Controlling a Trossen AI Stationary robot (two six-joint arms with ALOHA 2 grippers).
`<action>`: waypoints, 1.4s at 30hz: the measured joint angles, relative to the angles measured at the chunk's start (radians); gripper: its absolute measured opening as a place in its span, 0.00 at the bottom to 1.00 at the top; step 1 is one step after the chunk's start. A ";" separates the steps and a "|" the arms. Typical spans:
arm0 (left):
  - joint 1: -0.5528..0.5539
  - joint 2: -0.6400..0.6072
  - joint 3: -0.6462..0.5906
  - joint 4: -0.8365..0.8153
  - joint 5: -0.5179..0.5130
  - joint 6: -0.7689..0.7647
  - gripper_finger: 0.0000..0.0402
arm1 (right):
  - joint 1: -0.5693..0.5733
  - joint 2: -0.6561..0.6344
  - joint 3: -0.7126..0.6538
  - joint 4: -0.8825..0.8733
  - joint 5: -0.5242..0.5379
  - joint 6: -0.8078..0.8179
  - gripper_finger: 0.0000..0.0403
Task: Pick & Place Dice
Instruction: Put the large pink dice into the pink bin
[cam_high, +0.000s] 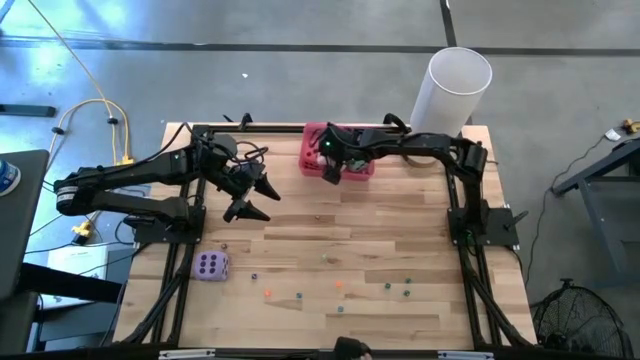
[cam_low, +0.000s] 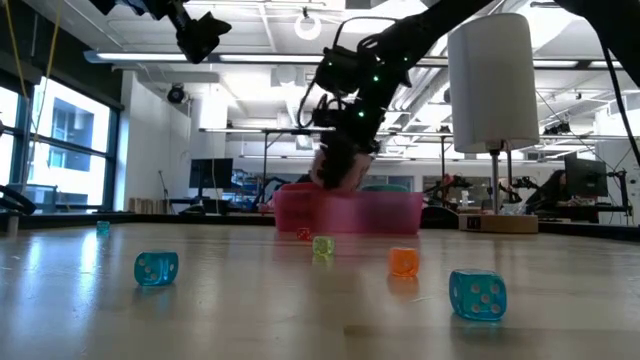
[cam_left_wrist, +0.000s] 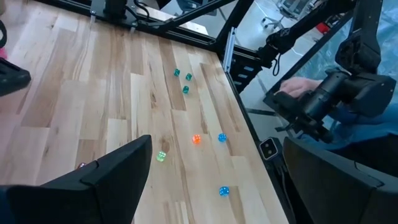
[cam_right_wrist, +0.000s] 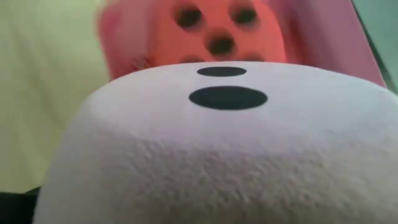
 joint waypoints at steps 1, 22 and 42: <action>0.000 0.000 0.000 0.000 0.000 0.000 0.88 | 0.000 0.000 0.000 0.012 -0.010 -0.003 0.97; -0.034 0.000 0.000 0.001 -0.002 0.016 0.88 | -0.007 0.003 0.003 -0.088 0.270 0.130 0.97; -0.034 0.000 0.000 0.000 -0.003 0.025 0.88 | 0.006 0.003 0.003 -0.080 0.190 0.131 0.99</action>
